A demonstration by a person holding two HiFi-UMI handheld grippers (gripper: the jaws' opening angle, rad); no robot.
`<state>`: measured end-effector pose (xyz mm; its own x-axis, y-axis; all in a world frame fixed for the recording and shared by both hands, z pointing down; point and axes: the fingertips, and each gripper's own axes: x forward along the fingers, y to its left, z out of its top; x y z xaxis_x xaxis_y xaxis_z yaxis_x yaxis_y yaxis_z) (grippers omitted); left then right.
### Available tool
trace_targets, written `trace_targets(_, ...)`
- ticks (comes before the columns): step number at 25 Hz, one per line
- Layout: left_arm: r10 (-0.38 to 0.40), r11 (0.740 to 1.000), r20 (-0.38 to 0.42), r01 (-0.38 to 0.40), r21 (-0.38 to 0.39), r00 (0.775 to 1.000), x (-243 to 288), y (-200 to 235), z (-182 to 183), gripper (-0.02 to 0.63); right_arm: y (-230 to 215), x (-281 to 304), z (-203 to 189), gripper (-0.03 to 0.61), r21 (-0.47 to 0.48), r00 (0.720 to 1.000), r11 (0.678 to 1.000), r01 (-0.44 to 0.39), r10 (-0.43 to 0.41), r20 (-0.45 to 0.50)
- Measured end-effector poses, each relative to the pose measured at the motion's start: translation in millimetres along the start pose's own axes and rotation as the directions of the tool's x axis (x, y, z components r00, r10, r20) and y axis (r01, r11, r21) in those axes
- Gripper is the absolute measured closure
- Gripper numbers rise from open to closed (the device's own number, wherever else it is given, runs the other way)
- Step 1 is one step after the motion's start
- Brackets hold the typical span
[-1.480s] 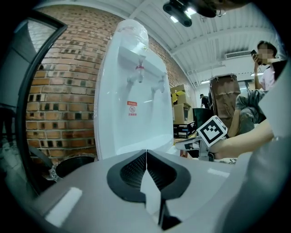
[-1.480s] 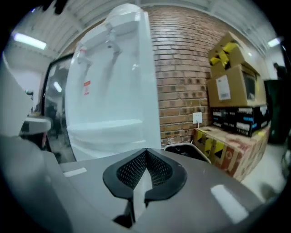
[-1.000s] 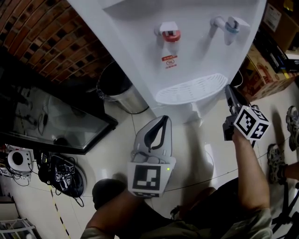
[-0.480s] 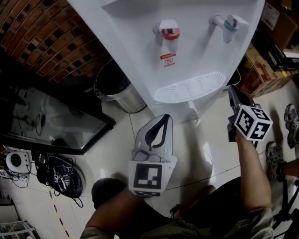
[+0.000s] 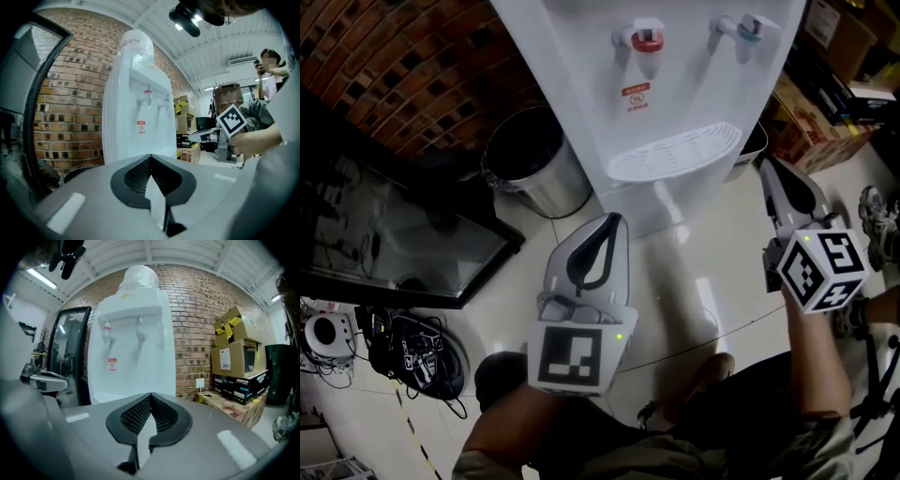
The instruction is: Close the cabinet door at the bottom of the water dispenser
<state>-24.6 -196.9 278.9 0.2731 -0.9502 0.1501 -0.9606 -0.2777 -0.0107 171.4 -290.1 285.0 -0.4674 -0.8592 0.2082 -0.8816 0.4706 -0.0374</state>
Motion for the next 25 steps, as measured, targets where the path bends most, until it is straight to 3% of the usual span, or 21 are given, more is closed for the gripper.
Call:
trace_targets(10, -0.046, 0.997, 0.022, 0.045, 0.055, 0.999, -74.5, 16.7, 16.4, 0.612, 111.9, -76.0, 25.8, 0.578, -0.062, 0.993, 0.992, -0.112, 0.114, 0.020)
trace_targets(17, -0.080, 0.996, -0.021, 0.081, 0.047, 0.997, -122.6, 32.6, 11.0, 0.612, 202.4, -113.6, 30.7, 0.578, -0.077, 0.968, 0.967, -0.241, 0.245, 0.045)
trace_targets(23, -0.146, 0.985, -0.028, 0.148, 0.085, 0.989, -158.0, 31.1, 5.5, 0.612, 248.7, -142.8, 26.6, 0.578, -0.093, 0.965, 0.963, -0.255, 0.259, 0.036)
trace_targets(25, -0.146, 0.983, 0.005, 0.144, 0.110, 0.989, -165.9, 37.2, 9.1, 0.612, 262.6, -148.3, 27.6, 0.578, -0.097, 0.961, 0.959, -0.268, 0.273, 0.046)
